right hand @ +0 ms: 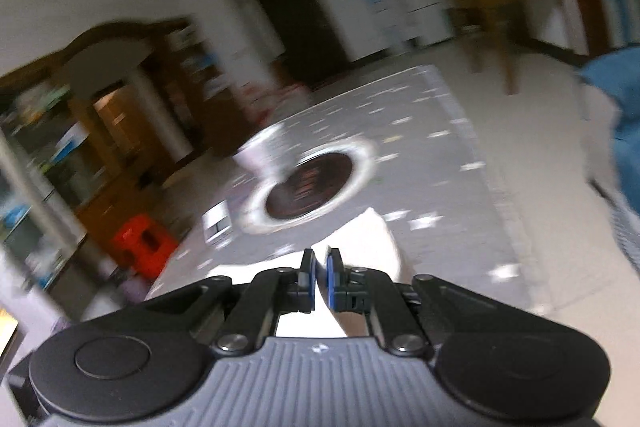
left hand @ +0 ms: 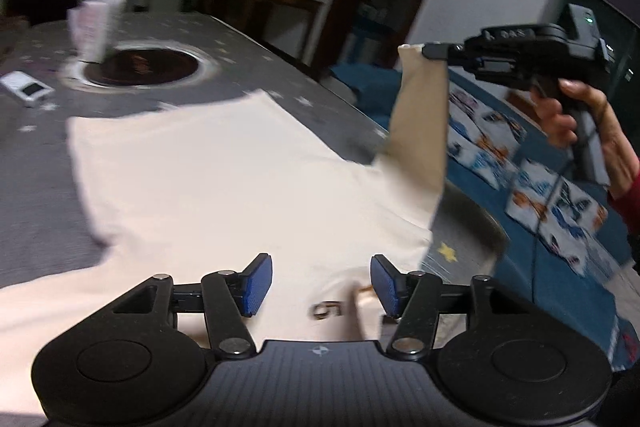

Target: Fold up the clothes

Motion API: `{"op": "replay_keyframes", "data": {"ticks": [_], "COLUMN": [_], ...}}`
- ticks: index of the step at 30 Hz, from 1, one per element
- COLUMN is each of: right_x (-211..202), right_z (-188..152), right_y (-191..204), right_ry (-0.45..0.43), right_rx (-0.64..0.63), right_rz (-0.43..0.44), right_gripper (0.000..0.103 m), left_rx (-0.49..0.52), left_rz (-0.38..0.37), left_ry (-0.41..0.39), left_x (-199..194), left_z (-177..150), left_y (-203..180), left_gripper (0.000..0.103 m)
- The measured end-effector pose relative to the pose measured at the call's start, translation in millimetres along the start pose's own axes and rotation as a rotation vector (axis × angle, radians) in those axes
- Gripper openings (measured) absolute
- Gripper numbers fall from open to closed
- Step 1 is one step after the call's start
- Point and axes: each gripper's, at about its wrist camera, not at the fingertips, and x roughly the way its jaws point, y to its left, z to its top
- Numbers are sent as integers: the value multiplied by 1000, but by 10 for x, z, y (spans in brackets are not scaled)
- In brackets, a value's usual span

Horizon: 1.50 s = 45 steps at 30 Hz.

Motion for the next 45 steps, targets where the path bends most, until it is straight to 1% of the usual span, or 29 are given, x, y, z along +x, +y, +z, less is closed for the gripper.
{"op": "replay_keyframes", "data": {"ticks": [2,5,8,13,14,16,19,20,22,23,29,30,32,35,38,39,43,45], "right_x": [141,385,673,1010,1052,1106,1111,1075,994,934,558,511,445,432,472,488,565,640], "right_z": [-29,-128,-313,-657,-702,-757,-735,-690,-592,-531,-241,-233,-279,-463,-673,-736,-889,-914], "right_y": [262,587,896,1196,1236,1289,1331,1319,1282,1241,876,797,633,419,285,267,354,379], "right_ry": [48,124,218,351,368,388,386,375,352,341,316,319,332,368,385,383,340,328], "right_rx": [-48,-104,-165,-211,-213,-220,-229,-236,-251,-261,-332,-352,-396,-431,-449,-458,-503,-500], "right_rz": [54,120,174,240,251,264,284,281,268,253,70,22,-66,-150,-170,-169,-147,-130], "right_gripper": [5,5,5,6,7,15,19,21,28,29,29,29,29,28,28,26,22,20], "left_rx": [-16,-39,-61,-87,-89,-90,-90,-87,-81,-78,-50,-43,-45,-58,-80,-84,-100,-111], "left_rz": [24,49,65,78,80,86,87,87,85,82,53,48,37,24,38,45,69,78], "left_ry": [-25,-39,-44,-47,-47,-47,-50,-52,-55,-57,-60,-59,-56,-47,-21,-12,9,14], "left_x": [-117,-219,-277,-349,-354,-361,-369,-363,-354,-343,-172,-128,-28,128,251,279,325,333], "left_z": [-37,-96,-158,-237,-247,-262,-263,-252,-226,-208,-80,-56,-9,54,63,56,13,-2], "left_y": [68,143,208,262,268,269,263,265,265,262,191,173,168,186,240,256,327,362], "left_gripper": [59,60,60,60,60,60,60,60,60,60,57,54,52,43,37,37,34,31]}}
